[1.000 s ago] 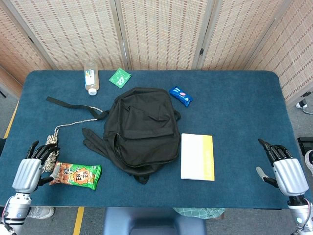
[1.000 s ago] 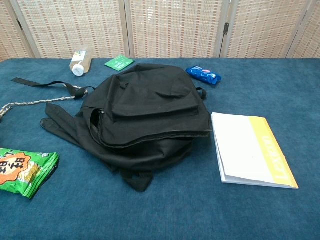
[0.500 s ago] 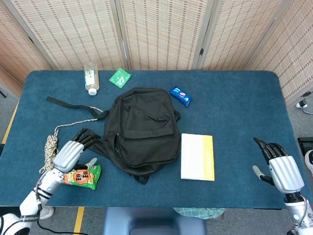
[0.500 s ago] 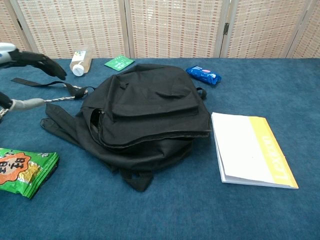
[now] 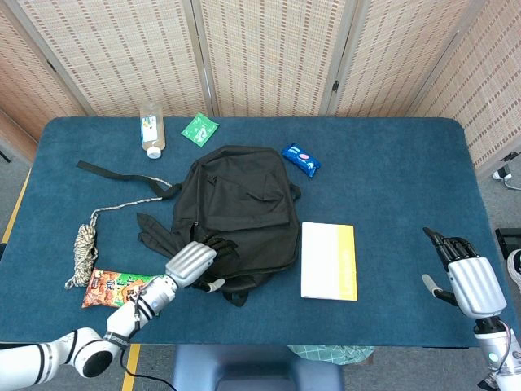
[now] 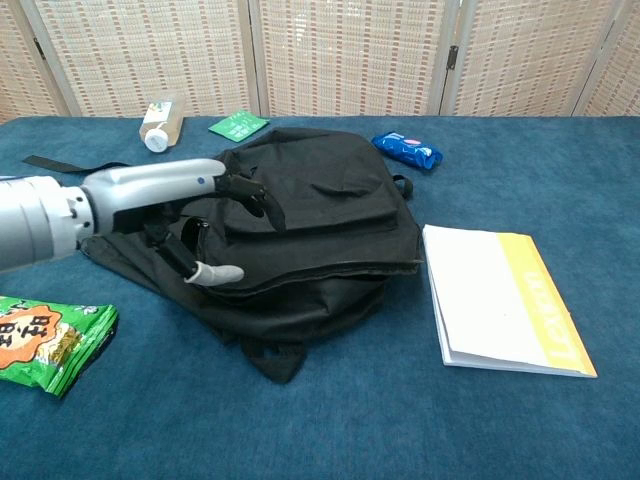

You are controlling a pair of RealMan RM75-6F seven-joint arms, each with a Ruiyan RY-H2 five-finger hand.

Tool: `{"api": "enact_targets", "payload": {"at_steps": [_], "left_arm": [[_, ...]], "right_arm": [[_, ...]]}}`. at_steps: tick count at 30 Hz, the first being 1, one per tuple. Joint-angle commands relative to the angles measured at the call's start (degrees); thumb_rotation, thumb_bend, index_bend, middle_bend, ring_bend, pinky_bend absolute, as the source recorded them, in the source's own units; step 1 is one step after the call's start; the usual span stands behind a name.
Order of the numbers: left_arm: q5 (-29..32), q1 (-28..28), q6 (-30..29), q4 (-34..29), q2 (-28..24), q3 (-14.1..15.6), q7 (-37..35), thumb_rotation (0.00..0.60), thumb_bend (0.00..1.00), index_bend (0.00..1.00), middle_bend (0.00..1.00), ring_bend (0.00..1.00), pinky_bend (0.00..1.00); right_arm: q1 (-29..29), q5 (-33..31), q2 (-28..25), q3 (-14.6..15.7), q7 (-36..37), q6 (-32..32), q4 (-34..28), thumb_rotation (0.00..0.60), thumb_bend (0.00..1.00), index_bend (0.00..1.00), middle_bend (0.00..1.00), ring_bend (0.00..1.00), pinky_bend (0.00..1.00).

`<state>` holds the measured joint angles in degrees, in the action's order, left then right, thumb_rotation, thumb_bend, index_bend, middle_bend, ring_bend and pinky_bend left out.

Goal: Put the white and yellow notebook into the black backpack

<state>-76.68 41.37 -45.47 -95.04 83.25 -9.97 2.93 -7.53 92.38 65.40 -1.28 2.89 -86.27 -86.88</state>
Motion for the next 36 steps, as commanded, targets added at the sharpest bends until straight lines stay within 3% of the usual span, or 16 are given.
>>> {"api": "enact_targets", "payload": {"at_steps": [1, 15, 25, 29, 36], "left_arm": [[4.82, 2.24, 0.58, 2.36, 4.31, -0.21, 5.98, 0.6, 0.39, 0.31, 0.21, 0.18, 0.0], [18.06, 4.5, -2.66, 5.68, 11.06, -0.24, 14.71, 0.6, 0.39, 0.33, 0.21, 0.19, 0.0], [21.24, 2.8, -6.12, 4.19, 9.96, -1.38, 12.33, 0.6, 0.41, 0.41, 0.21, 0.21, 0.0], [21.41, 2.78, -6.57, 4.79, 10.32, -1.48, 11.72, 0.6, 0.45, 0.45, 0.23, 0.23, 0.0], [21.3, 2.38, -9.07, 7.38, 13.02, -2.06, 10.67, 0.6, 0.6, 0.6, 0.31, 0.29, 0.03]], "right_arm": [[0.1, -0.18, 0.01, -0.01, 0.48, 0.05, 0.39, 0.6, 0.33, 0.1, 0.22, 0.26, 0.23], [0.38, -0.21, 0.53, 0.01, 2.99, 0.02, 2.43, 0.6, 0.33, 0.1, 0.21, 0.26, 0.23], [0.54, -0.14, 0.96, 0.27, 3.71, 0.29, 3.12, 0.6, 0.33, 0.1, 0.21, 0.26, 0.23], [0.62, -0.06, 0.98, 0.26, 3.77, 0.13, 3.19, 0.6, 0.33, 0.1, 0.21, 0.26, 0.23], [0.83, 0.09, 0.8, 0.26, 3.92, -0.2, 3.08, 0.6, 0.33, 0.1, 0.21, 0.26, 0.23]]}}
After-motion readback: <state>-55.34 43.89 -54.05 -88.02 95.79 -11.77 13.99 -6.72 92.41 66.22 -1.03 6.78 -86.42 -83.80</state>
